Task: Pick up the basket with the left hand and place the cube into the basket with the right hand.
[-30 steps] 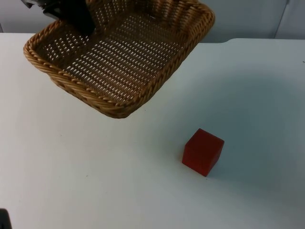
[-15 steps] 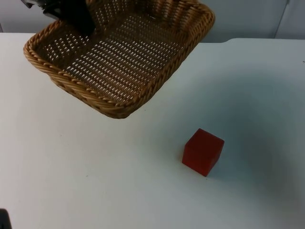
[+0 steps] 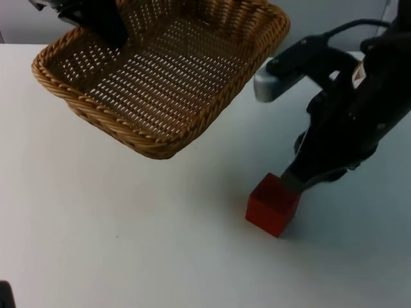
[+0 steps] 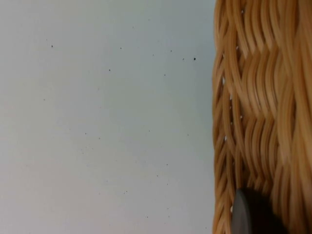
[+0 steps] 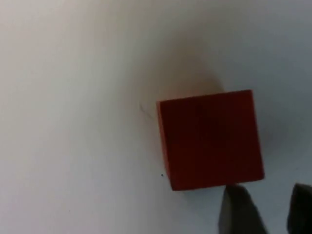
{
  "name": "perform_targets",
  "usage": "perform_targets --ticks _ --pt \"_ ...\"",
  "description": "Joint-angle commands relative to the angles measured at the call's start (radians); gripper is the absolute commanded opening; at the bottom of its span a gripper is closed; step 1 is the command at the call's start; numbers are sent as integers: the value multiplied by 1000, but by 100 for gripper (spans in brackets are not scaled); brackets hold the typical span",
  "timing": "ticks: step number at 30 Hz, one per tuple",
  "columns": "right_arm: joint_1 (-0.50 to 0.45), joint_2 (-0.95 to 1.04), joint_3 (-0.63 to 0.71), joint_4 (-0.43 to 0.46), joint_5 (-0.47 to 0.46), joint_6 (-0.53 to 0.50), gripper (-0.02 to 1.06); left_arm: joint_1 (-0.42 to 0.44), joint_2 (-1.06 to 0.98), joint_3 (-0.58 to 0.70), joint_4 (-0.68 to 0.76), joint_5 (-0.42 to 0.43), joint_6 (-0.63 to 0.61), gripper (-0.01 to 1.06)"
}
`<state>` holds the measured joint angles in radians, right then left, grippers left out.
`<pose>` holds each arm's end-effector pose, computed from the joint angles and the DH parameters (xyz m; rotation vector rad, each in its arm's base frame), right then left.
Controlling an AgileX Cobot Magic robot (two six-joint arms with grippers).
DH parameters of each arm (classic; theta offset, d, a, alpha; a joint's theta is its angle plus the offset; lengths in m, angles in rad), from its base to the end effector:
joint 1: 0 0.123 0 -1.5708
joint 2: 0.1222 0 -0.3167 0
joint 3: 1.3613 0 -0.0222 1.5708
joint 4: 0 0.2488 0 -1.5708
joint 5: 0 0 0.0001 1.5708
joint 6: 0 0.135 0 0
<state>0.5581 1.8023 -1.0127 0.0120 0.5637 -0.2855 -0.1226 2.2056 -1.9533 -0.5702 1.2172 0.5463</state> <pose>0.3002 0.1884 0.1475 -1.1508 2.5963 0.0705 0.4830 -0.1284 0.2214 0.7070 2.6674 -0.7108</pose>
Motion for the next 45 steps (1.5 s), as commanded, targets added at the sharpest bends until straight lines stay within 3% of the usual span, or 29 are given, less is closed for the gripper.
perform_targets --ticks 1,4,8,15,27,28,29,30,31,32,33,35,38,39,42,45 --pt "15 33 -8 -1 -5 -11 55 -1 -15 1 -38 4 0 0" --pt "33 66 -8 57 -11 -82 106 -1 -15 1 -38 4 0 0" --pt "44 75 -8 141 -52 -151 105 -1 -15 1 -38 4 0 0" --pt "44 77 -8 143 -145 -151 105 -1 -15 1 -38 4 0 0" --pt "44 189 -8 143 -161 -152 104 -1 -15 1 -40 -83 0 0" --pt "44 203 -8 143 -159 -159 100 -1 -15 1 -40 -93 0 0" --pt "44 215 -8 143 -148 -161 87 -1 -15 1 -40 -108 0 0" --pt "44 219 -8 143 -146 -161 66 -1 -15 1 -40 -121 0 0" --pt "44 221 -8 143 -144 -154 32 -1 -15 1 -40 -136 0 0" --pt "44 221 -8 143 -144 -154 32 -1 -15 1 -40 -136 0 0" --pt "44 215 -8 140 -146 -123 1 -1 -15 1 -40 -147 0 0" --pt "44 183 -10 87 -158 -64 3 -1 -15 1 -40 -180 0 0" --pt "28 85 -47 -79 -132 72 0 -1 -15 1 -40 -217 0 0" --pt "28 85 -47 -79 -132 72 0 -1 -15 1 -40 -217 0 0" --pt "9 -21 -104 -214 -58 222 0 -1 -15 1 -40 -255 0 0" --pt "2 -78 -142 -225 12 230 0 -1 -15 1 -40 -278 0 0"
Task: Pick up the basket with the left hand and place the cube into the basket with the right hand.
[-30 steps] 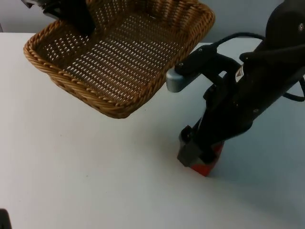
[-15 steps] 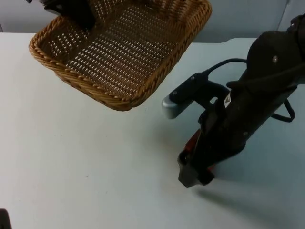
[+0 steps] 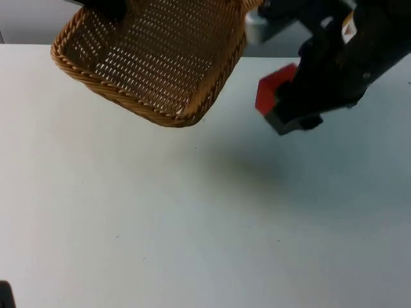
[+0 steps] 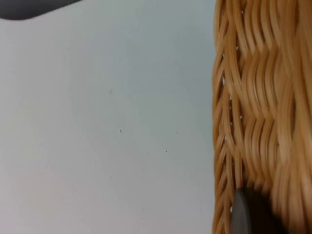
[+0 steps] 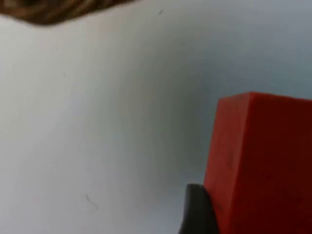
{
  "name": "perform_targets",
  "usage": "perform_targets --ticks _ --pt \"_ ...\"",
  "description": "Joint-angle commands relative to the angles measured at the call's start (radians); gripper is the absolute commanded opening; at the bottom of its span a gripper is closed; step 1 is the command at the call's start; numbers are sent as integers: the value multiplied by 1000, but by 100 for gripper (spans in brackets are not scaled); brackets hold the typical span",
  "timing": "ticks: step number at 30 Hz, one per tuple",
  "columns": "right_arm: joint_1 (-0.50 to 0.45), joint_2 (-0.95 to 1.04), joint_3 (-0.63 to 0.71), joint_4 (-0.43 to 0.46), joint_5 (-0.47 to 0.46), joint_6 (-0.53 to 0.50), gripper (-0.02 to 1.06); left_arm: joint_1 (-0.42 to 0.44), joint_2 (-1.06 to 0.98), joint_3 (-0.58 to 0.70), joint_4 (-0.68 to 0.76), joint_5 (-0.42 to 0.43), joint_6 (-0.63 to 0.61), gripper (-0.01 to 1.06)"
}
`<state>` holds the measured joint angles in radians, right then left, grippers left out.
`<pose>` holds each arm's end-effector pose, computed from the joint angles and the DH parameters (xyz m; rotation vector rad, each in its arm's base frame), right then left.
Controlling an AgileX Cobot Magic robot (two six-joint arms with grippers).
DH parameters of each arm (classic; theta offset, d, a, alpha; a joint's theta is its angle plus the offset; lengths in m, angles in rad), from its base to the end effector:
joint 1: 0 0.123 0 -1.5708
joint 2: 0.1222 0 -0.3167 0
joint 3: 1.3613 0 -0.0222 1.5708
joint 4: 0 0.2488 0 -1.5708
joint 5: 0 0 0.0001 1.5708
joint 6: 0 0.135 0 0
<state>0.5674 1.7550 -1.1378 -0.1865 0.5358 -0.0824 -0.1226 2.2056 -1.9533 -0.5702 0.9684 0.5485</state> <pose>0.3335 0.1973 0.2012 -1.0035 2.4213 -0.0118 0.5152 -0.1240 0.2293 0.5667 2.4916 -0.5717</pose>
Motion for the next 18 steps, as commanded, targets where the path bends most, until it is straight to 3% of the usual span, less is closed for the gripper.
perform_targets --ticks 1,12,18 --pt "-8 -58 -33 -24 75 26 0 -1 -15 1 -40 -35 -2 0" --pt "-1 -168 -44 39 101 12 0 -1 -15 1 -40 -87 -2 0" --pt "2 -168 -44 215 88 -101 0 -1 -15 1 -40 -87 -2 0"
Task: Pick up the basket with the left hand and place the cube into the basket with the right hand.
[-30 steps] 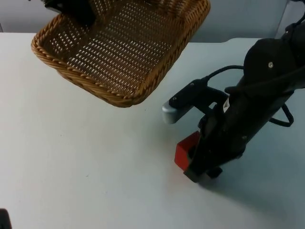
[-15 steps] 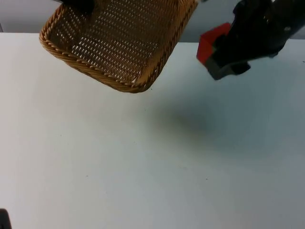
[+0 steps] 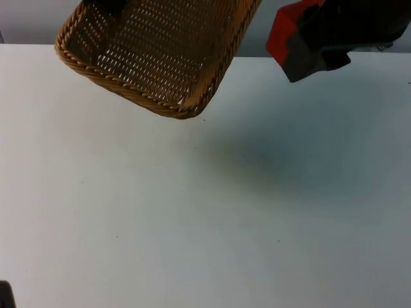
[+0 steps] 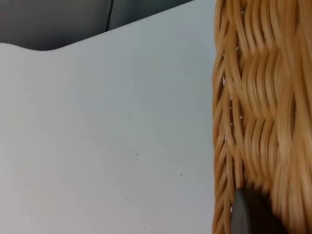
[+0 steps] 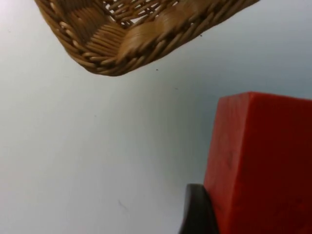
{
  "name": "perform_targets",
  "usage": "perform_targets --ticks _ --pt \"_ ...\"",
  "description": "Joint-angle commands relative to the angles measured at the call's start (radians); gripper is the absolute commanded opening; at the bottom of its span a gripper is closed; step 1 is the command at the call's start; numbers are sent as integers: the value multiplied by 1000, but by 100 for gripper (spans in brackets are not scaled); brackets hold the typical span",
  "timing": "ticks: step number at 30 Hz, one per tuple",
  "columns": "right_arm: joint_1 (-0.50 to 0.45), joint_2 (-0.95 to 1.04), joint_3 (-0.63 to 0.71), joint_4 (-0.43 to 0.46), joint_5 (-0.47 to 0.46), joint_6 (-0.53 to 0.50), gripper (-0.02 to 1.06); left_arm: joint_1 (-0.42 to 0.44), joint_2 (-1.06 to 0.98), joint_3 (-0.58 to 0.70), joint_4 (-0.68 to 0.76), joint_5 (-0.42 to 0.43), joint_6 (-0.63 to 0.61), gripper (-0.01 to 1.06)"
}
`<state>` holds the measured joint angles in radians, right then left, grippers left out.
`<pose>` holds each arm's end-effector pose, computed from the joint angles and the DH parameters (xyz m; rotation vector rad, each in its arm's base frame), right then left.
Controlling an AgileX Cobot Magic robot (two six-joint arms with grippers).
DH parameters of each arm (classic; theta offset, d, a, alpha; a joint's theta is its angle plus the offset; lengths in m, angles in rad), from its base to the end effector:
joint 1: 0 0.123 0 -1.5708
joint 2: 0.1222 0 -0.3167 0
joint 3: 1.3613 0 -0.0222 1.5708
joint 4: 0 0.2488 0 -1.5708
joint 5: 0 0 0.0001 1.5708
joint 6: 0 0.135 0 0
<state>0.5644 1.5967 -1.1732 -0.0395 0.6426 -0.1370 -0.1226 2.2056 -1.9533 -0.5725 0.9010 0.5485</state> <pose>0.3094 0.1921 0.2631 -0.9065 2.3872 0.1236 0.5235 -0.1223 0.2327 0.5280 2.4421 -0.5383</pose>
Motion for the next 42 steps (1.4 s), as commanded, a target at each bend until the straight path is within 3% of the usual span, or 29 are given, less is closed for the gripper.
perform_targets --ticks 1,3,6,10,13,15,31,42 --pt "5 -10 -8 68 -19 -46 0 -1 -15 1 -38 -19 -2 0" --pt "5 -10 -8 144 -30 -107 0 -1 -15 1 -42 -13 -10 0" --pt "7 -10 -8 288 -50 -233 0 -1 -15 1 -46 92 -124 0" --pt "17 -10 -8 395 -58 -337 0 -1 -14 1 -49 154 -150 0" --pt "35 -10 -8 404 -76 -362 0 -1 -14 1 -47 226 -168 0" --pt "59 -10 -8 404 -98 -367 0 -1 -14 1 -47 320 -171 0" --pt "107 144 -15 404 -253 -420 0 -1 -12 1 -81 320 -221 0" --pt "107 224 -157 405 -251 -412 0 -1 -12 1 -82 320 -217 0"
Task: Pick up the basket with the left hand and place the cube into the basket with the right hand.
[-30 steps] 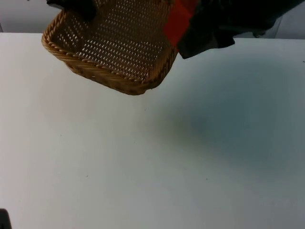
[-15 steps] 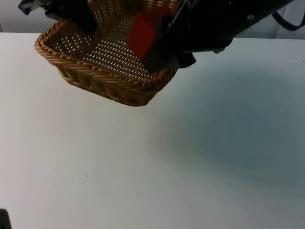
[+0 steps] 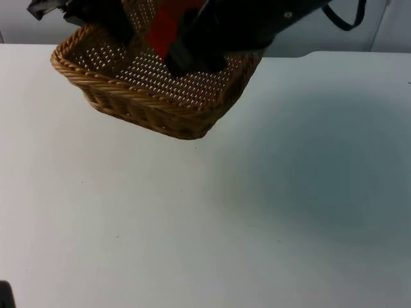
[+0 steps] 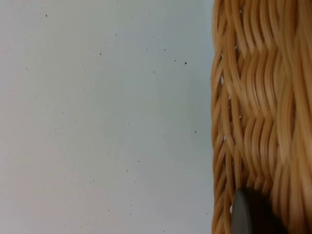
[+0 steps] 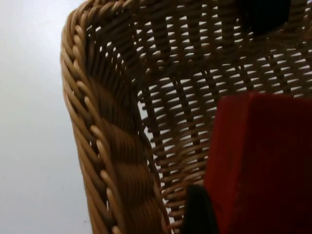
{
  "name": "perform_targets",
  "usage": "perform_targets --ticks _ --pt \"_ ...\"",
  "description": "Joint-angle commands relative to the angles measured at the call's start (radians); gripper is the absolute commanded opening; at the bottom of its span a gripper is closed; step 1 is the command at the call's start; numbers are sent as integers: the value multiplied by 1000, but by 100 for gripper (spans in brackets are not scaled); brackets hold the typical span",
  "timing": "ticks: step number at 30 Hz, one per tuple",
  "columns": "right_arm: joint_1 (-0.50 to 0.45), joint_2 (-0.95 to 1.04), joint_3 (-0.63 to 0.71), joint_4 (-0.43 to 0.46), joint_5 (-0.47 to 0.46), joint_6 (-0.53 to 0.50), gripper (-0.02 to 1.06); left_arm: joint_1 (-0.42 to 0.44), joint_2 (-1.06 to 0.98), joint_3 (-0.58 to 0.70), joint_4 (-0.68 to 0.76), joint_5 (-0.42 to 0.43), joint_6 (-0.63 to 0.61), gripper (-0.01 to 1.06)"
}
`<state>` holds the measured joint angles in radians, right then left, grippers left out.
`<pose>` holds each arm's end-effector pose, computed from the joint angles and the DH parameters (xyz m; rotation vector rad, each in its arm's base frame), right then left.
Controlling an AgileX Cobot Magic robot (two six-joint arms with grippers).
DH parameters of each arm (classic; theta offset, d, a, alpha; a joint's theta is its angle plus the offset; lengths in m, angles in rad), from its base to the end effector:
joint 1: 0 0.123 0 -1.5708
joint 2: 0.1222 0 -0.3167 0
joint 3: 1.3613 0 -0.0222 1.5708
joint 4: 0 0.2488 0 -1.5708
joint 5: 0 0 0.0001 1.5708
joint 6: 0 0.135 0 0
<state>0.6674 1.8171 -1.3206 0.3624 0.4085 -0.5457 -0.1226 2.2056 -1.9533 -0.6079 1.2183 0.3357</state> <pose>0.3376 0.2903 0.2445 -1.0776 2.1316 0.3857 0.4828 -0.1324 0.2240 0.4127 2.7549 -0.8131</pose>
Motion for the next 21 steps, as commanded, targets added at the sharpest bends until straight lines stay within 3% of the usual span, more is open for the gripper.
perform_targets --ticks 1,5,8,11,13,14,17,21 --pt "4 10 -18 5 -15 10 0 -1 -12 1 -47 3 -4 0" --pt "4 16 -20 -19 -24 76 0 -1 -12 1 -47 3 -4 0" --pt "4 16 -20 -57 -15 101 9 -1 -12 1 -47 3 -4 0" --pt "4 16 -20 -77 2 101 37 -1 -12 1 -47 3 -4 0" --pt "4 16 -20 -77 8 101 65 -1 -12 1 -47 3 -4 0" --pt "4 16 -20 -77 8 101 65 -1 -12 1 -47 3 -4 0" --pt "4 16 -20 -77 13 94 105 -1 -12 1 -47 3 -4 0" --pt "4 16 -20 -79 13 73 105 -1 -8 1 -41 3 -4 0"
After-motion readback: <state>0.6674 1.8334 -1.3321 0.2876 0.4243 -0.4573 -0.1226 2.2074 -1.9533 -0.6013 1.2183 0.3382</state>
